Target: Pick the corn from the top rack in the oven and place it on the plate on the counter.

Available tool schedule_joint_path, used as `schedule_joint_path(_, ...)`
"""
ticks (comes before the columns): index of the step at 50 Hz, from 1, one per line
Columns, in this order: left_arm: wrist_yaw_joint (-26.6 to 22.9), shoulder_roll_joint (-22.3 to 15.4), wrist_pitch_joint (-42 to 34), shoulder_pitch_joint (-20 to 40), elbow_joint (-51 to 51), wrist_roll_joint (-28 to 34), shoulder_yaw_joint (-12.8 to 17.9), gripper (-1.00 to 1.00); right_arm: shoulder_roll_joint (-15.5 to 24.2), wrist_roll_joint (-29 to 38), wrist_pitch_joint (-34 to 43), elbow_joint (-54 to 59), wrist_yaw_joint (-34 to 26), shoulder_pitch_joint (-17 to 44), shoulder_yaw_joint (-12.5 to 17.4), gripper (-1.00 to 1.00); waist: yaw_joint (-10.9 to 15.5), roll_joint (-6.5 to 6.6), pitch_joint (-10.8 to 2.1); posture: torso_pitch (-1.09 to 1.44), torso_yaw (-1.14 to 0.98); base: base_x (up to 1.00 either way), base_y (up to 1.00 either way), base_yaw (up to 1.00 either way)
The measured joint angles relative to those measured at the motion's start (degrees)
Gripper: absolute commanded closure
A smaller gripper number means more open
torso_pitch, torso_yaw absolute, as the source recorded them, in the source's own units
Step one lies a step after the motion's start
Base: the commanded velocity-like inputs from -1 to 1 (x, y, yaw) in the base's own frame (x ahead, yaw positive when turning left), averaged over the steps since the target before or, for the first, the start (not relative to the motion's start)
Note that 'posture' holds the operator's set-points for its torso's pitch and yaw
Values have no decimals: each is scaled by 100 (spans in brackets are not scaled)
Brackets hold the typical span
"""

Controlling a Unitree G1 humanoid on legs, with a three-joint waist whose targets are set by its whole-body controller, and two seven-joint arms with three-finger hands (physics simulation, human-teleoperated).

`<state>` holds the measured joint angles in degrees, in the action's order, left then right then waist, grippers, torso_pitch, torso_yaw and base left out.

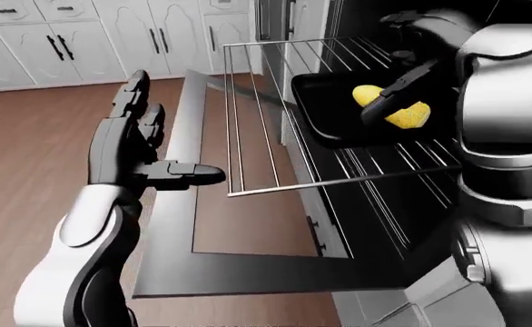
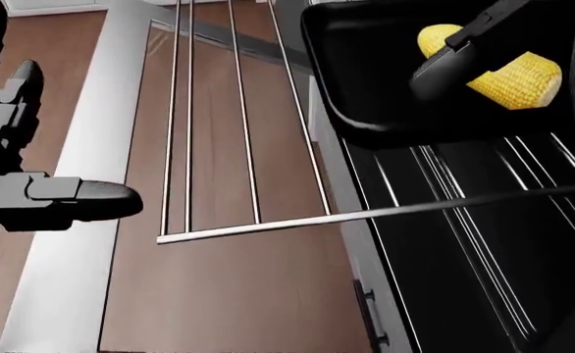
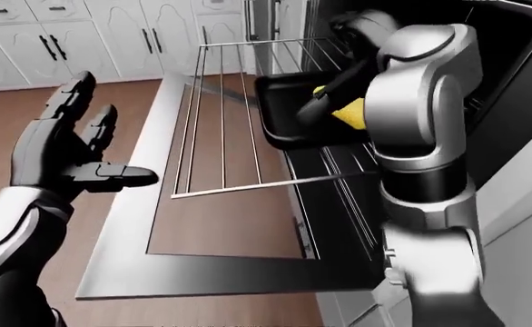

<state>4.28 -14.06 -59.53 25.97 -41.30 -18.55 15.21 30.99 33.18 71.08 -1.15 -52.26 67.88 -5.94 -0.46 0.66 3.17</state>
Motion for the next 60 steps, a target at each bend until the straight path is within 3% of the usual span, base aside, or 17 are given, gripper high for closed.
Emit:
schedule_joint_path(4,37,-50,-79,57,-61,-111,41,-100,-400,946,-745,1049,-354,335,426,-100,-7,53,-15,0,0,0,0,0)
schedule_joint_path(10,101,-100,-129,91,-19,-254,86,-100,-783,1643,-1559,1930,-130,432,796,-100,-5,91,-22,0,0,0,0,0)
schedule_joint_path(19,143,-132,-1,17,81,-285,-62,-100,-765,1481,-2395,3795,794,984,947,-100,-6,145,-11,0,0,0,0,0)
schedule_joint_path(26,10,-190,163,-58,259,-182,37,-100,-770,1307,-3074,5115,1672,1413,984,-81,-23,118,-62,0,0,0,0,0)
schedule_joint_path(32,-88,-244,275,-4,388,-166,81,-100,-1001,1008,-3478,5778,2426,1363,907,-63,-2,106,-74,0,0,0,0,0)
schedule_joint_path(39,-60,-301,235,45,348,-214,158,-100,-984,717,-3806,6219,3016,1406,909,-34,7,74,-124,0,0,0,0,0)
schedule_joint_path(44,-34,-328,112,90,265,-308,209,-100,-916,891,-3679,5693,2713,1183,651,-26,37,36,-115,0,0,0,0,0)
schedule_joint_path(50,111,-375,-67,191,97,-427,278,-100,-694,1674,-3391,4781,1563,905,441,-20,72,12,-80,0,0,0,0,0)
schedule_joint_path(54,205,-388,-230,310,60,-526,273,-100,-722,2186,-3410,4498,1140,834,575,6,62,12,-84,0,0,0,0,0)
schedule_joint_path(60,298,-433,-310,374,-21,-686,266,-100,-792,2619,-3595,4265,1126,680,667,39,66,21,-134,0,0,0,0,0)
